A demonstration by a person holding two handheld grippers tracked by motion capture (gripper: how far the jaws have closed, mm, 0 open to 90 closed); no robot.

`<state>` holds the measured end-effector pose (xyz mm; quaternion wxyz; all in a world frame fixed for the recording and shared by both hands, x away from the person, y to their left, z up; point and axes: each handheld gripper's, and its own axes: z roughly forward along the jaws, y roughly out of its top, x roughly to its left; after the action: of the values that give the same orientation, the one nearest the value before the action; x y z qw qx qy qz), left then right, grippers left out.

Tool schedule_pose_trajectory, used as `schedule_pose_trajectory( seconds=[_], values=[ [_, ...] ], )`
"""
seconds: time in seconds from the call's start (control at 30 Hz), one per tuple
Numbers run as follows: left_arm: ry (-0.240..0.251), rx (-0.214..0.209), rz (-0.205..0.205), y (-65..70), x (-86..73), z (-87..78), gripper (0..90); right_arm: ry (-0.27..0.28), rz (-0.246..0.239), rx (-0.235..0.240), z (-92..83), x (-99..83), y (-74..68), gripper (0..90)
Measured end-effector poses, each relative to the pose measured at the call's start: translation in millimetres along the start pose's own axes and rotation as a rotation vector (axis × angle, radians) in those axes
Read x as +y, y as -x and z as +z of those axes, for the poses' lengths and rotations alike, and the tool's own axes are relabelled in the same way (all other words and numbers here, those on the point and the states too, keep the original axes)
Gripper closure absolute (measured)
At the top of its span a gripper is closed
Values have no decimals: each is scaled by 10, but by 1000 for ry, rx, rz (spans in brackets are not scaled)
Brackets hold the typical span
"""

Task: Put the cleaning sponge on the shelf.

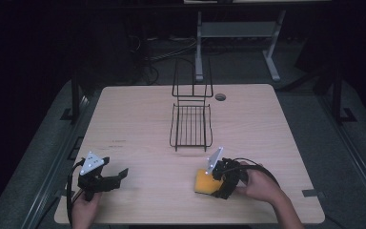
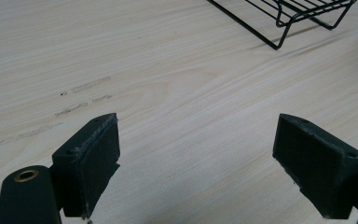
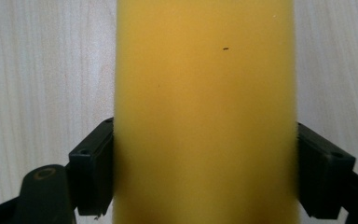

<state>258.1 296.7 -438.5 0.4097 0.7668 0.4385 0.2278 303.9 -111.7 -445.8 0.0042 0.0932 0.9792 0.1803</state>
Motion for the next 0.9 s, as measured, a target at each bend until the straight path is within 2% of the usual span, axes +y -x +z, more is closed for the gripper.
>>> schedule_pose_trajectory(
  seconds=[0.37, 0.9],
  values=[
    [1, 1, 2, -3, -1, -8, 141, 1, -15, -9, -20, 13, -10, 215],
    [6, 2, -5, 2, -2, -14, 141, 14, -30, -14, -142, 177, 97, 216]
  ],
)
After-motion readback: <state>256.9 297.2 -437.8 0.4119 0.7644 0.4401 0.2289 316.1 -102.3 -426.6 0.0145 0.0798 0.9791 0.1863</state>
